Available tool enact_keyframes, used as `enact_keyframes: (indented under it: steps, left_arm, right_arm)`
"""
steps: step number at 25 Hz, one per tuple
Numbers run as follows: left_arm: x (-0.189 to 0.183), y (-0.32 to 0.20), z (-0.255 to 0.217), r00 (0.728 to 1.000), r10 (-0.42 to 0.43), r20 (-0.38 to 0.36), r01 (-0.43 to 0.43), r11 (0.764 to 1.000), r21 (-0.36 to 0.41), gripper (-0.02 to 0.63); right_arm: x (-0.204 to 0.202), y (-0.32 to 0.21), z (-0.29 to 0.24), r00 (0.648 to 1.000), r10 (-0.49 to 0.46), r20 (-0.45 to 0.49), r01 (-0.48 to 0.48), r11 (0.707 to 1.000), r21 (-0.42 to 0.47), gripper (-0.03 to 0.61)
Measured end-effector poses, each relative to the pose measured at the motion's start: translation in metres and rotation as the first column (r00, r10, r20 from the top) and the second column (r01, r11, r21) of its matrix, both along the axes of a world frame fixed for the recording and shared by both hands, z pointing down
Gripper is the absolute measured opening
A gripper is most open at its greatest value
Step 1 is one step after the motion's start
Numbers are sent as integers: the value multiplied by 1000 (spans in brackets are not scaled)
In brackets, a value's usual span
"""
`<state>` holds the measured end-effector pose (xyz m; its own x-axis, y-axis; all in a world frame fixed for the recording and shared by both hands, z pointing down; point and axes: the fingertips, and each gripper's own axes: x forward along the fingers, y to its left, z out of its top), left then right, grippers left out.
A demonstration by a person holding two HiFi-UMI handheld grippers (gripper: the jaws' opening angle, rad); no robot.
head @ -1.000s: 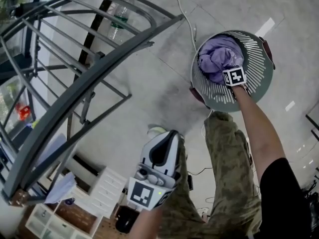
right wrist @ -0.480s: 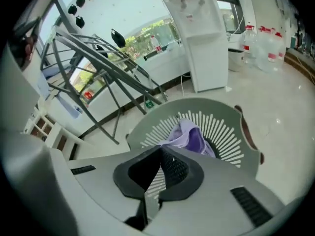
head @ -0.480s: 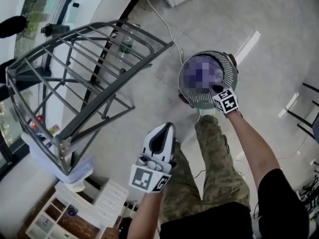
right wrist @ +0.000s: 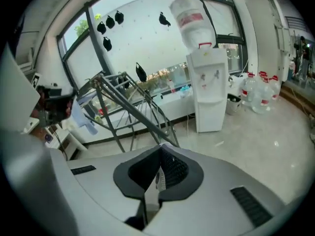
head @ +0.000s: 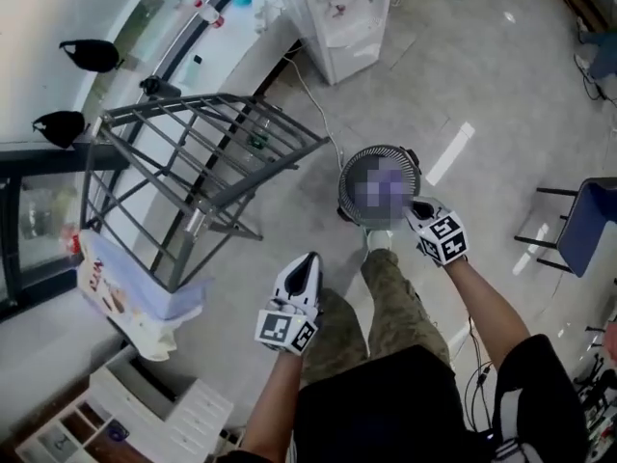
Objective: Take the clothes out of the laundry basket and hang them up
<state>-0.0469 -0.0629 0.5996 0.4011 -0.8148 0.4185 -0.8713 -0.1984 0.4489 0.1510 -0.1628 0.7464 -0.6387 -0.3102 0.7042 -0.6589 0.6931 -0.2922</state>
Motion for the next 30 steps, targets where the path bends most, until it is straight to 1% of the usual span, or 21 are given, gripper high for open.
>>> enact_keyframes:
  steps: [2, 4, 6, 8, 10, 13, 16, 19, 23, 25, 27, 30]
  left_arm:
    - [-3, 7, -15, 1000, 12, -21, -12, 1000, 8, 9]
    - [-5, 21, -31, 998, 28, -50, -28, 1000, -2, 9]
    - [-8, 38, -49, 995, 60, -75, -61, 998, -8, 9]
    - [-10, 44, -65, 992, 91, -83, -91, 996, 5, 9]
    - [-11, 41, -80, 990, 114, -84, -112, 993, 22, 9]
    - [-9, 22, -105, 988, 132, -78, -127, 990, 66, 9]
    - [-13, 8, -134, 990, 115, -85, -105, 988, 116, 9]
    - [-13, -7, -153, 991, 104, -84, -91, 984, 151, 9]
    - [7, -46, -169, 986, 167, -14, -160, 966, 204, 9]
    - [20, -67, -179, 979, 202, 18, -201, 951, 237, 11]
    - [33, -82, -187, 975, 221, 30, -221, 940, 261, 11]
    - [50, -91, -193, 976, 216, -4, -206, 938, 277, 11]
  right_arm:
    - [-6, -2, -57, 1000, 6, 16, -7, 999, 40, 0]
    - [-12, 4, -110, 999, 25, 24, -26, 997, 70, 0]
    - [-18, 16, -160, 998, 49, 31, -52, 994, 100, 1]
    - [-23, 18, -207, 997, 63, 50, -70, 988, 138, 0]
    - [-25, 18, -245, 993, 76, 88, -90, 983, 161, 2]
    - [-24, 15, -296, 985, 87, 147, -113, 977, 182, 0]
    - [-22, 20, -342, 977, 83, 194, -124, 970, 208, 0]
    - [-22, 27, -382, 964, 47, 261, -108, 968, 225, 0]
    - [-21, 28, -420, 953, -47, 299, -37, 962, 270, 0]
    - [-18, 28, -432, 952, -105, 289, 11, 951, 308, 0]
    - [-14, 29, -436, 955, -161, 250, 69, 938, 339, 2]
    - [-5, 30, -434, 954, -201, 225, 115, 932, 343, 0]
